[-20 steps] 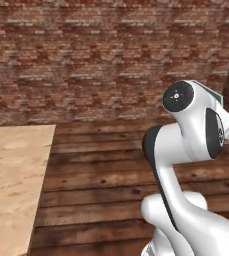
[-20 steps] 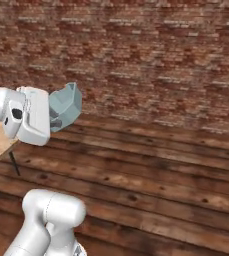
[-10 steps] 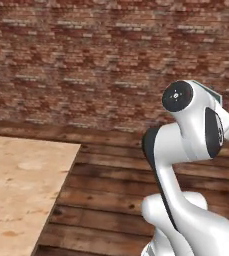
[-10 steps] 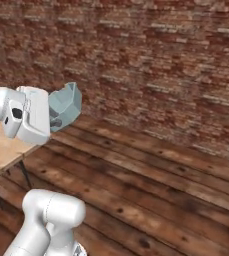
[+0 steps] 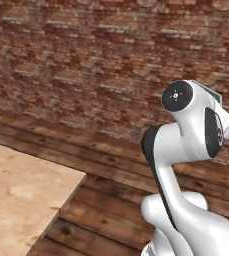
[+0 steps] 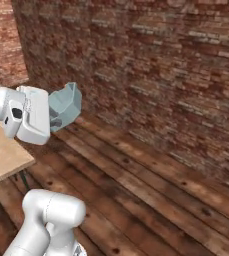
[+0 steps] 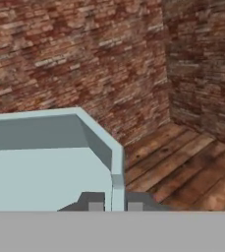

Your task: Retrieve the tupperware and aluminum foil from the cabinet and place them on the dining counter near the plate with broccoli and shrimp to prepare for storing leftovers.

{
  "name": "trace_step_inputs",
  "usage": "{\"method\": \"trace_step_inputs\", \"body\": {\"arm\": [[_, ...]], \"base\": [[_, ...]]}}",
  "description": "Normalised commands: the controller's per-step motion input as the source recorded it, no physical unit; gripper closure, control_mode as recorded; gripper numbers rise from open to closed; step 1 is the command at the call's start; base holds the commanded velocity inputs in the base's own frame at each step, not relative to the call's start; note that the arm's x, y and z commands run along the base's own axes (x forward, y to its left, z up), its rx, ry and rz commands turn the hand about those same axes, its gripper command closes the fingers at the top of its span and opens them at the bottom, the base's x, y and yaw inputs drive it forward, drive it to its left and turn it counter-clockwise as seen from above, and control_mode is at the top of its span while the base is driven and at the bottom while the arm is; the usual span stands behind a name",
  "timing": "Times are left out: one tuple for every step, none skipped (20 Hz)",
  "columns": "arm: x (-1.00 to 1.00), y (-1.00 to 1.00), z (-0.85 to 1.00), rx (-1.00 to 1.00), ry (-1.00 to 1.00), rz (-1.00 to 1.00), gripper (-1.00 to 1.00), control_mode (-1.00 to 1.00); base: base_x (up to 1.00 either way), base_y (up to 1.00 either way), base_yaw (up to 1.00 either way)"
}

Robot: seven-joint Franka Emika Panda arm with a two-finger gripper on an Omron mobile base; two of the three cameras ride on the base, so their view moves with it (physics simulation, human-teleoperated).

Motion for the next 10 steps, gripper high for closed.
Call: {"method": "trace_step_inputs", "body": {"arm": [[0.00, 0.00, 0.00, 0.00, 0.00, 0.00, 1.00, 1.00], [0.00, 0.00, 0.00, 0.00, 0.00, 0.00, 1.00, 1.00], [0.00, 0.00, 0.00, 0.00, 0.00, 0.00, 1.00, 1.00], [0.00, 0.00, 0.00, 0.00, 0.00, 0.00, 1.00, 1.00], [0.00, 0.00, 0.00, 0.00, 0.00, 0.00, 1.00, 1.00], [0.00, 0.00, 0.00, 0.00, 0.00, 0.00, 1.00, 1.00], [0.00, 0.00, 0.00, 0.00, 0.00, 0.00, 1.00, 1.00], [0.00, 0.00, 0.00, 0.00, 0.00, 0.00, 1.00, 1.00], [0.00, 0.00, 0.00, 0.00, 0.00, 0.00, 1.00, 1.00], [0.00, 0.00, 0.00, 0.00, 0.00, 0.00, 1.00, 1.00]], "base": [[1.00, -0.29, 0.46], [1.00, -0.27, 0.47], [1.00, -0.25, 0.48], [1.00, -0.24, 0.48], [1.00, -0.25, 0.48], [1.00, -0.24, 0.49], [1.00, -0.21, 0.50], [1.00, -0.15, 0.52], [1.00, -0.06, 0.56], [1.00, -0.04, 0.57]]}}
